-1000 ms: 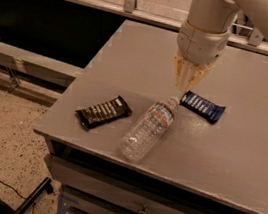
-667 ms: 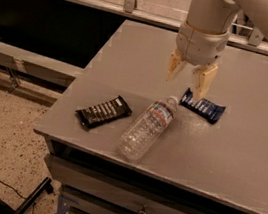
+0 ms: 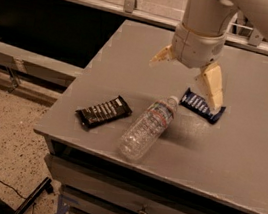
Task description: Place water bottle upright
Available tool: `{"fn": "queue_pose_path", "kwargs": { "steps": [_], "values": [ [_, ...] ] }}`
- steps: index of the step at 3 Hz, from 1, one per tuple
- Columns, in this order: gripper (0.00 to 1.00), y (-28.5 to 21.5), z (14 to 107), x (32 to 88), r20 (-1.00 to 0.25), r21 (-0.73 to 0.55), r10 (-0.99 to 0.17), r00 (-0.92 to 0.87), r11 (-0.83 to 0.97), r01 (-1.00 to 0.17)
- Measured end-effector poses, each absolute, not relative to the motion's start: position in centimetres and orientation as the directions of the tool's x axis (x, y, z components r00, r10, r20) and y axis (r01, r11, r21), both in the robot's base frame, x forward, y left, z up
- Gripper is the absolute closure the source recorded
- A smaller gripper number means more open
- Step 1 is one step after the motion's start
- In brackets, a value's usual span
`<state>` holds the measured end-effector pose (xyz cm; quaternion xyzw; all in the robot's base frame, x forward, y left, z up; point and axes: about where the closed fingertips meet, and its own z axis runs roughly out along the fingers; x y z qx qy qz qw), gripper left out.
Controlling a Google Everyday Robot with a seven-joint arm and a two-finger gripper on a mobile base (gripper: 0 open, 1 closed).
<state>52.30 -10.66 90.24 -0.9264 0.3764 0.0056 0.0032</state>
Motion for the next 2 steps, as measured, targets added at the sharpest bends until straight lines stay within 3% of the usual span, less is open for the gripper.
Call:
{"fn": "queue_pose_path", "kwargs": {
  "steps": [2],
  "values": [
    [0.0,-9.39,89.83,51.94,-0.032,0.005,-0.736,0.676,-0.676,-0.737]
  ]
}}
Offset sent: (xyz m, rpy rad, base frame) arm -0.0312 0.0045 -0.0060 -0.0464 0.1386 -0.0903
